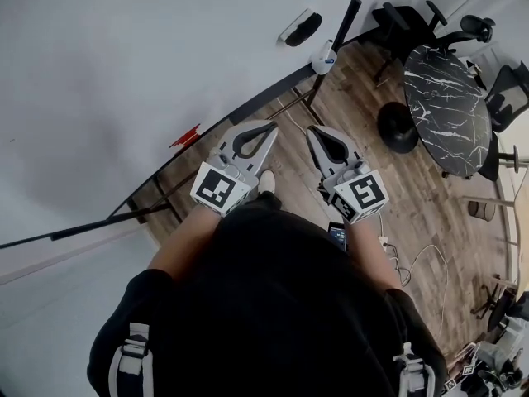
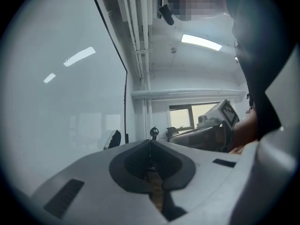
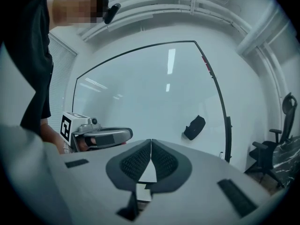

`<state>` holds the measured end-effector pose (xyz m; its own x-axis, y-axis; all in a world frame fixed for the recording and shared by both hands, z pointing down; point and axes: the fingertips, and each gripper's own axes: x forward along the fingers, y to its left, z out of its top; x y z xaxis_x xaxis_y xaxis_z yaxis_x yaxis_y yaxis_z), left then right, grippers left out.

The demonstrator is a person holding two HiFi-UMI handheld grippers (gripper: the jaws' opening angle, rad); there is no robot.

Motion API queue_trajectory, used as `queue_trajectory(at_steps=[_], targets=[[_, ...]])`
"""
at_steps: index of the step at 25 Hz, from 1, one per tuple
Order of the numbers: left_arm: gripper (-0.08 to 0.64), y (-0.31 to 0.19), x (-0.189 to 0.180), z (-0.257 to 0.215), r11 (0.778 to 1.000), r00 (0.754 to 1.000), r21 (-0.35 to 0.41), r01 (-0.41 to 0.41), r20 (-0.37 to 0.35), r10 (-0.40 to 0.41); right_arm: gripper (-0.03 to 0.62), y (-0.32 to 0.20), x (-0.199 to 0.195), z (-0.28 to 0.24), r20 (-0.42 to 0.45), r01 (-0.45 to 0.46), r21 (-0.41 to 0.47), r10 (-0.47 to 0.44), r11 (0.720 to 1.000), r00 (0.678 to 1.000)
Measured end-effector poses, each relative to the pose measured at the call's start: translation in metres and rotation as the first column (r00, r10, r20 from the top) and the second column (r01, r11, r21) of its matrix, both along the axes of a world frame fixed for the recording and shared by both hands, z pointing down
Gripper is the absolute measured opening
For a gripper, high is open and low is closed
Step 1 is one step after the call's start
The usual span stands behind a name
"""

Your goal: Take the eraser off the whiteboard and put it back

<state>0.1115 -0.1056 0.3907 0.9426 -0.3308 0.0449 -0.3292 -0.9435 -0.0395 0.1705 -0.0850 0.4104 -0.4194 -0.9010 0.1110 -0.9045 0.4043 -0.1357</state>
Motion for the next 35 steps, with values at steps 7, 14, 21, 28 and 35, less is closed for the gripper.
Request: queue_trajectory(at_steps=[7,14,21,28,35], targets=[[0.005,-0.053,0.024,0.002,0.999,0.999,0.008,-0.051,-0.014,0.051,0.005,-0.064,0.023,-0.001,0.034,-0.070,-0.002,0.070,0.998,0.997],[0.005,-0.086,0.048,0.003,0.991,0.991,0.044,-0.129,-0.020,0.130,0.005,-0.112,0.053,0.002,0.072,-0.184,-0.002,0.183,0.983,0.980],[0.005,-0.110,0.065,0.011,0.993,0.993,0.019,-0.114,-0.031,0.114,0.011,-0.148,0.079,0.000,0.137,-0.226,-0.008,0.225,0.974,0.965],[0.005,-0.130,0.082,0.018,1.000,0.999,0.004,-0.016,-0.035,0.016,0.078,-0.188,0.106,0.000,0.177,-0.223,-0.011,0.221,0.975,0.959],[0.005,-0.145,0.089,0.019,0.995,0.995,0.006,0.098,-0.028,-0.098,0.193,-0.224,0.124,0.018,0.299,-0.190,-0.107,0.213,0.976,0.930]])
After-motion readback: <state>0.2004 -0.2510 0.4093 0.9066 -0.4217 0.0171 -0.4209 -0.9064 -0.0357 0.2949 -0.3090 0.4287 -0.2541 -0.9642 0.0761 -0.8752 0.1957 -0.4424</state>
